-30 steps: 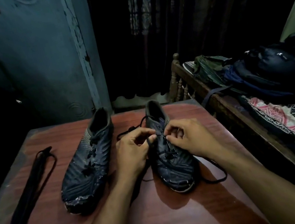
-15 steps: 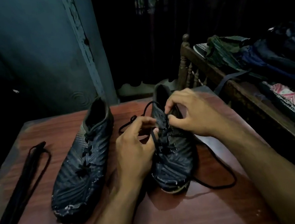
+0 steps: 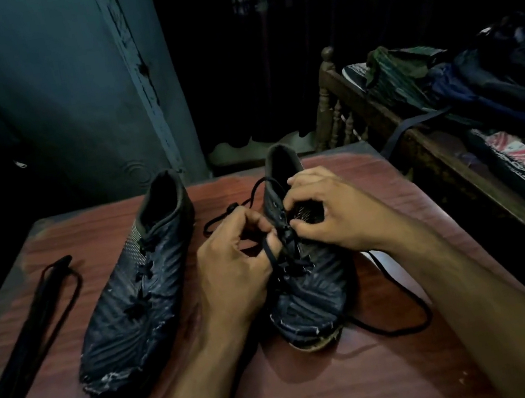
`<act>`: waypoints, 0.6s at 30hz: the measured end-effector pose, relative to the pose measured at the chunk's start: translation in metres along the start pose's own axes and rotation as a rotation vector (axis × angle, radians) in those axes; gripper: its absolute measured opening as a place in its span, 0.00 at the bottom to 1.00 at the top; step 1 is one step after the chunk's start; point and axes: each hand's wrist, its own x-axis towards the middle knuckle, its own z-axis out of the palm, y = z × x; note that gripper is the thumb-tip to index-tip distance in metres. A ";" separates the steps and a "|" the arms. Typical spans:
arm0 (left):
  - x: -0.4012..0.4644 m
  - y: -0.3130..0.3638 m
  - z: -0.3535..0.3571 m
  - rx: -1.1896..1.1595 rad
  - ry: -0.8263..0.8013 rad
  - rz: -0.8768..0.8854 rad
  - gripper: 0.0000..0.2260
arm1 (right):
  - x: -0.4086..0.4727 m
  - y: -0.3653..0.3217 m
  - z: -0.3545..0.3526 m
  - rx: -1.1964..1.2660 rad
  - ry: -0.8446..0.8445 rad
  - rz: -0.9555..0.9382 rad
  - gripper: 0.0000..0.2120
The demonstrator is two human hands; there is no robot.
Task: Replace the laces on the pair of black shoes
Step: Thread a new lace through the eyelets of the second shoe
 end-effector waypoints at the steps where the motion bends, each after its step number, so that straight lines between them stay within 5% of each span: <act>1: -0.001 0.000 0.000 0.005 -0.001 0.000 0.09 | 0.000 0.001 0.000 0.010 0.002 -0.008 0.10; 18: -0.001 0.005 0.000 0.170 -0.029 0.124 0.16 | -0.003 -0.004 0.000 0.065 -0.090 -0.016 0.15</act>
